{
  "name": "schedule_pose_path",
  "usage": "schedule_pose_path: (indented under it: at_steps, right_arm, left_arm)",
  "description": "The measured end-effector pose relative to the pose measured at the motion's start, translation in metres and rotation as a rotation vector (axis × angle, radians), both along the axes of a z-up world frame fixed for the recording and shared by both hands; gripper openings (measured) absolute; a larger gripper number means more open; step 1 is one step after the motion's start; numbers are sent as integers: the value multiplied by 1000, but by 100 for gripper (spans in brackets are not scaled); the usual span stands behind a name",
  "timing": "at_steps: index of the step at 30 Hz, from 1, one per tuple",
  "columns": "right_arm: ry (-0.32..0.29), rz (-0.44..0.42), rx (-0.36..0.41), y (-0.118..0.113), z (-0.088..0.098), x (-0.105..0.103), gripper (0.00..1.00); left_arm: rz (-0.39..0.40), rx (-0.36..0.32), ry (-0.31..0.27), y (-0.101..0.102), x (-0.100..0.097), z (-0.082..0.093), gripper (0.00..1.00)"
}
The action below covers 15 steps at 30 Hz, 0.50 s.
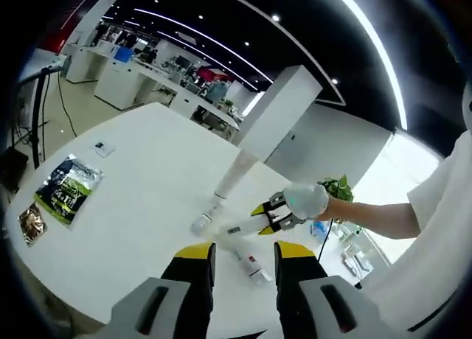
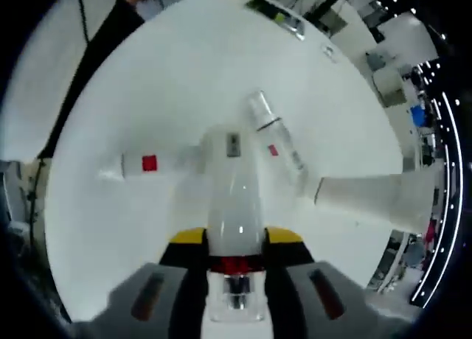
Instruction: Arrange the skincare products in the storage area until every visible bottle or jar stands upright without overlapping.
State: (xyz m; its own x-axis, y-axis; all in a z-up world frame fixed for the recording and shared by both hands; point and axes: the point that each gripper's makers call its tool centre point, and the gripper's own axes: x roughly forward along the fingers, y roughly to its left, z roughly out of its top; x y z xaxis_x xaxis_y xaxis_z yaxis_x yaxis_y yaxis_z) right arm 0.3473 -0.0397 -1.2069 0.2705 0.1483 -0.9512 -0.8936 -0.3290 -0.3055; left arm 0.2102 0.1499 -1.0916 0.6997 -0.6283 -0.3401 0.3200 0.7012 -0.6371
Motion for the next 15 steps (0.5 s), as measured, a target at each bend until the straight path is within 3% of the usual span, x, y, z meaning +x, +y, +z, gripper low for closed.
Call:
schedule_pose_path:
  at_steps: [5, 7, 8, 9, 11, 15]
  right_arm:
    - [-4, 85, -33, 11, 0, -10, 26]
    - [-2, 109, -36, 17, 1, -14, 26]
    - [-1, 115, -37, 19, 2, -16, 26]
    - [4, 126, -38, 22, 2, -18, 26]
    - [-1, 146, -43, 26, 3, -20, 26]
    - [-13, 182, -54, 35, 7, -23, 26]
  left_arm:
    - [0, 33, 1, 2, 0, -4, 33]
    - [-22, 103, -4, 3, 0, -14, 34]
    - [-42, 169, -19, 5, 0, -24, 35]
    - [-64, 224, 1, 6, -2, -35, 36]
    - [-104, 288, 24, 4, -3, -53, 37]
    - [-188, 398, 13, -3, 1, -71, 41]
